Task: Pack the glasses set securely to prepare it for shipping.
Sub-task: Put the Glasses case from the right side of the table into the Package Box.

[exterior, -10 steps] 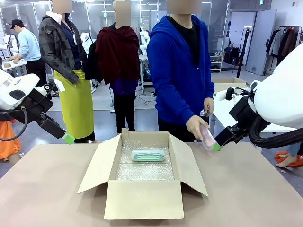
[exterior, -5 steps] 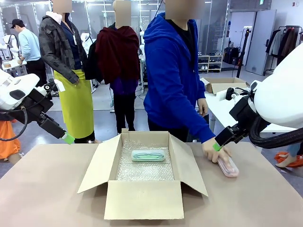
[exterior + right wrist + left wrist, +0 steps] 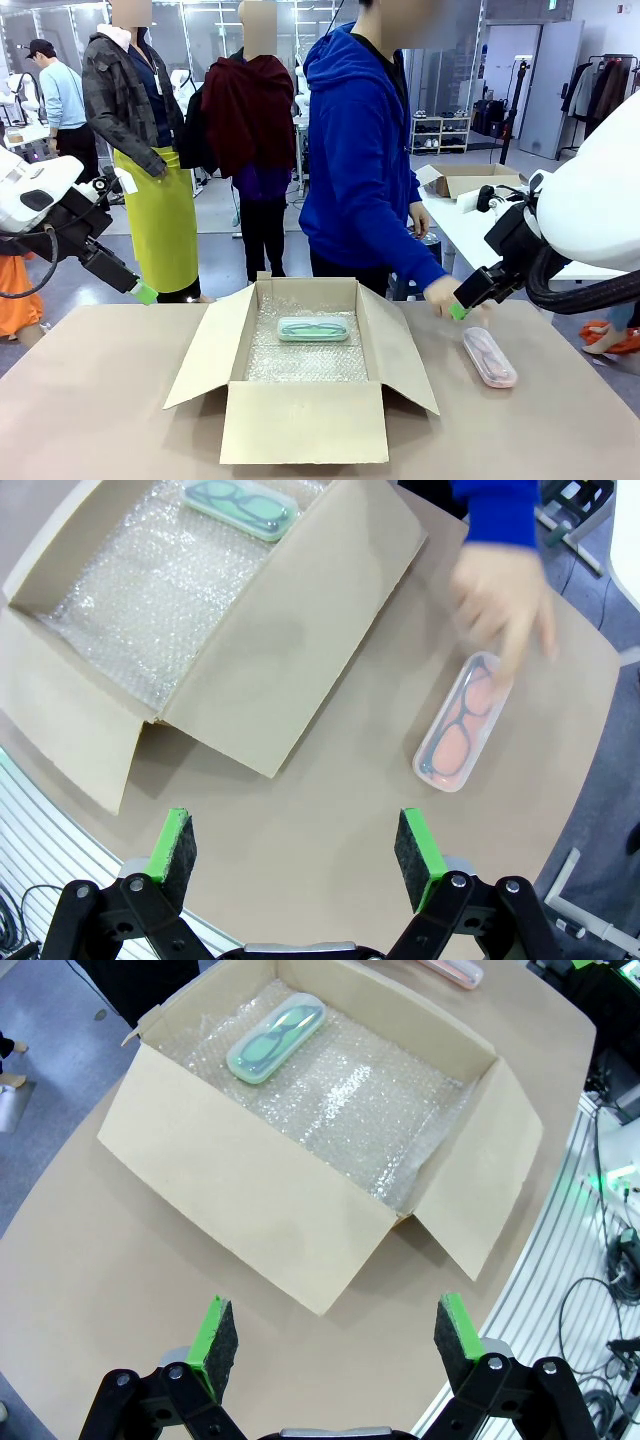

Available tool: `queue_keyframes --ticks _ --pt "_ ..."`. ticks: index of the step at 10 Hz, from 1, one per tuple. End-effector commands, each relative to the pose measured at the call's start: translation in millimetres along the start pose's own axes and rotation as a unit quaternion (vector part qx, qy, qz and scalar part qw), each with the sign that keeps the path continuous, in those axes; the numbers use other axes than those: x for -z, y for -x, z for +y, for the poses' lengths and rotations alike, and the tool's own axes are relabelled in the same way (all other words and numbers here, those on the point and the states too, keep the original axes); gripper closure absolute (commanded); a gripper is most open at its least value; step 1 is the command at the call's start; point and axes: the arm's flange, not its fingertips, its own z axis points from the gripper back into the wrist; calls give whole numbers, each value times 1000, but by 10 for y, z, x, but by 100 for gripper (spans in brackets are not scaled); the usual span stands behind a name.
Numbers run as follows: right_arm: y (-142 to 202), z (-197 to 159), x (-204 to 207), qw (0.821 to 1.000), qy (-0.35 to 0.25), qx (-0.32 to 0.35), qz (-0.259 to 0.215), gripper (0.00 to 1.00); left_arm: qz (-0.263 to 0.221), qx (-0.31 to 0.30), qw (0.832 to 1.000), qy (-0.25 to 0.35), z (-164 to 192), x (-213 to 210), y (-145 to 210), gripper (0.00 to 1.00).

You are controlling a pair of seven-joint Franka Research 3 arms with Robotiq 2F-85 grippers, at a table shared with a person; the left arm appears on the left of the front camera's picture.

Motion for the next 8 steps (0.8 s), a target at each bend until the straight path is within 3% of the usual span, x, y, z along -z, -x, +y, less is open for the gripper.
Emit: queue_keyframes --ticks 1,2,5,6,8 --pt "-9 -156 24 999 -24 22 14 0 -3 8 1000 8 20 -25 10 0" --pt "21 -267 79 998 -42 34 33 0 -3 8 1000 8 20 -25 10 0" --pt "-5 -598 290 990 -9 79 120 0 -3 8 1000 8 20 -25 10 0" --pt "-106 -686 505 984 26 102 142 0 -3 8 1000 8 20 -25 10 0" --pt "-224 -901 907 977 40 127 167 0 -3 8 1000 8 20 -25 10 0"
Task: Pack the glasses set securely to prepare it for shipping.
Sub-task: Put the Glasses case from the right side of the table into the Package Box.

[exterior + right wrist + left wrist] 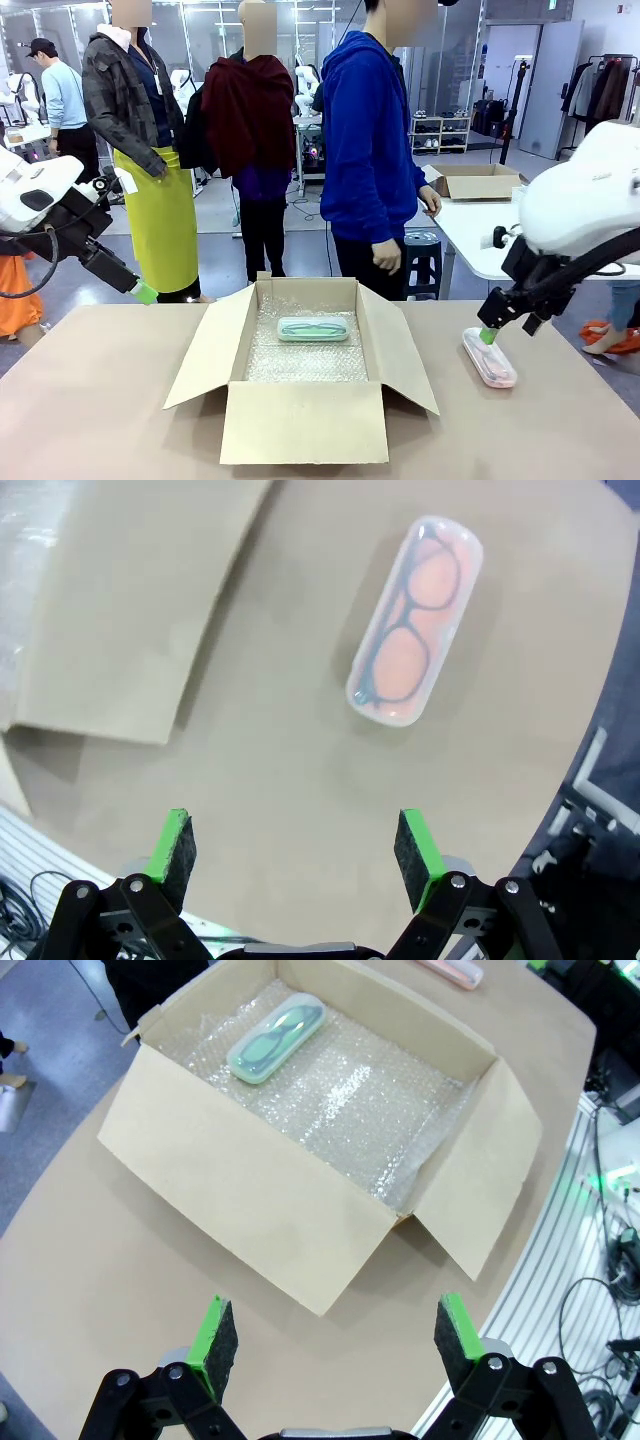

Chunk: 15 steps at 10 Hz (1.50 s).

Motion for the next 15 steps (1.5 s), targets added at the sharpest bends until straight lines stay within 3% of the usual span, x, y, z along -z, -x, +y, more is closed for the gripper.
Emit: queue_keyframes --ticks 1,7,13,14,15 --pt "-319 -57 239 999 19 37 16 0 -3 8 1000 8 20 -26 10 0" --pt "-661 -590 1068 994 56 95 -10 0 -3 8 1000 8 20 -26 10 0" --pt "-771 -622 1426 990 59 125 2 0 -3 8 1000 8 20 -26 10 0" --pt "-772 -621 1433 990 62 124 5 14 -3 8 1000 8 20 -26 10 0" --pt "-794 -625 1448 990 59 129 8 20 -3 8 1000 8 20 -26 10 0"
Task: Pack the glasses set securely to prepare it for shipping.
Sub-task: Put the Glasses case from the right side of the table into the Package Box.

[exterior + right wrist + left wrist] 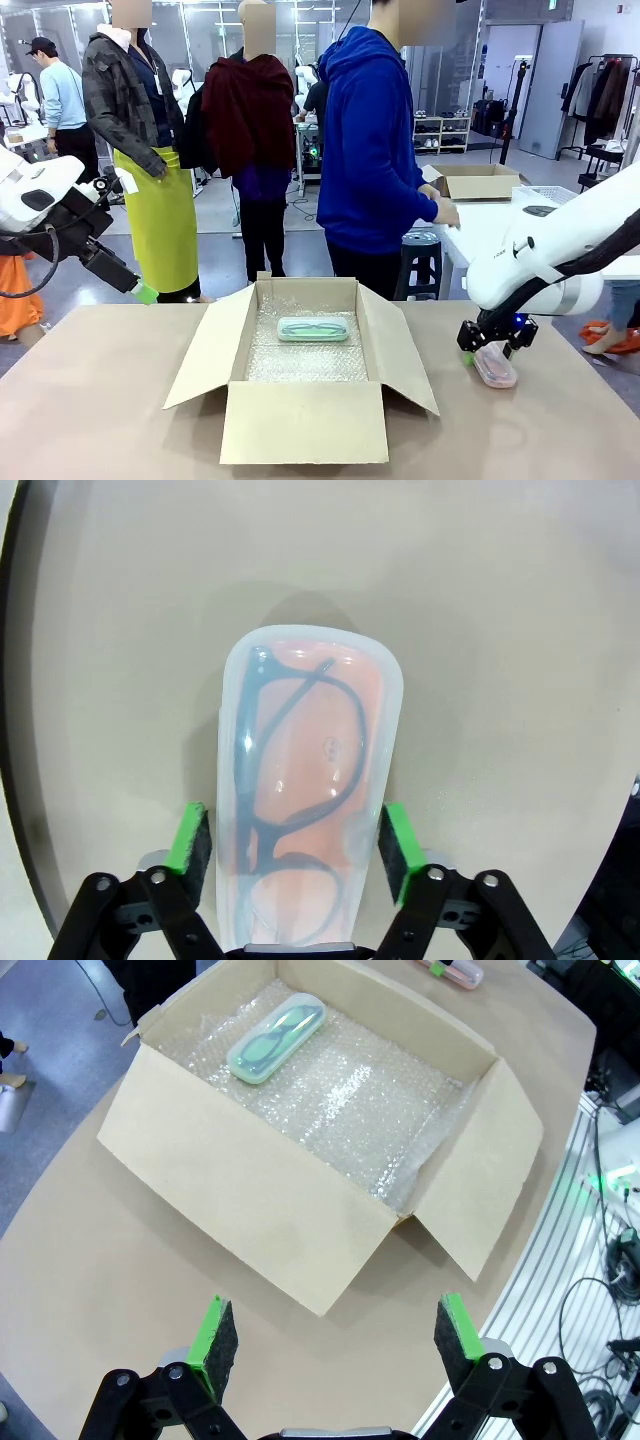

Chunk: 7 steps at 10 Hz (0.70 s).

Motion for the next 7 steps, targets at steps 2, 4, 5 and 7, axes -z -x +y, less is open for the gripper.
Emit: queue_keyframes --ticks 2,4,5,7 --pt "-69 30 15 999 13 27 13 40 -3 8 1000 8 20 -25 11 0" --pt "-84 1 -171 999 -5 30 13 59 -3 8 1000 8 20 -25 11 0" --pt "-42 47 -496 1000 -14 10 4 59 -3 8 1000 8 20 -25 11 0" --pt "92 314 -1306 995 -30 -91 -6 59 -3 8 1000 8 20 -25 11 0"
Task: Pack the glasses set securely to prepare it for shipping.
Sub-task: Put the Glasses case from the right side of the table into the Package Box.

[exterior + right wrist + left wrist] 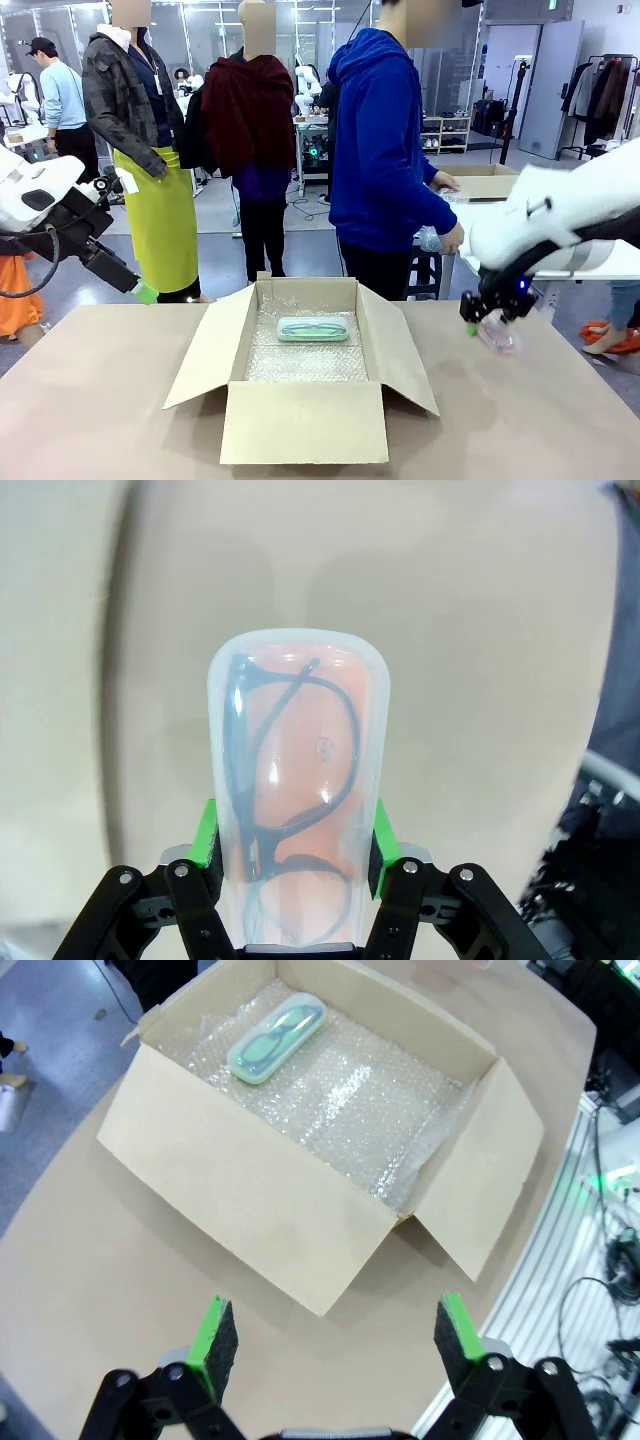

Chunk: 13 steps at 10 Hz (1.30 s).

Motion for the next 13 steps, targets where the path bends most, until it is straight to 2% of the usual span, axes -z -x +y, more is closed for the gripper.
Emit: queue_keyframes --ticks 1,3,4,5,6,7,8,9,11,13 --pt "185 303 -726 993 -11 -120 4 59 -3 8 1000 8 20 -25 11 0" --pt "201 511 -1048 980 -8 -200 21 59 -3 8 1000 8 20 -25 11 0" --pt "144 708 -1190 961 -5 -274 21 59 -3 8 1000 8 20 -25 11 0" --pt "48 1036 -1358 923 -33 -384 11 59 -3 8 1000 8 20 -25 11 0" --pt "-129 1565 -1487 874 -52 -483 3 59 -3 8 1000 8 20 -25 11 0" --pt "-248 1886 -1479 854 -46 -518 1 59 -3 8 1000 8 20 -25 11 0" --pt "-400 2370 -1358 832 -44 -554 3 59 -3 8 1000 8 20 -25 11 0" --pt "-467 2725 -1184 821 -53 -569 3 59 -3 8 1000 8 20 -25 11 0" --pt "-546 3278 -761 820 -48 -571 -5 59 -3 8 1000 8 20 -25 11 0" --pt "-508 3480 -333 822 -62 -566 -19 59 -3 8 1000 8 20 -25 11 0"
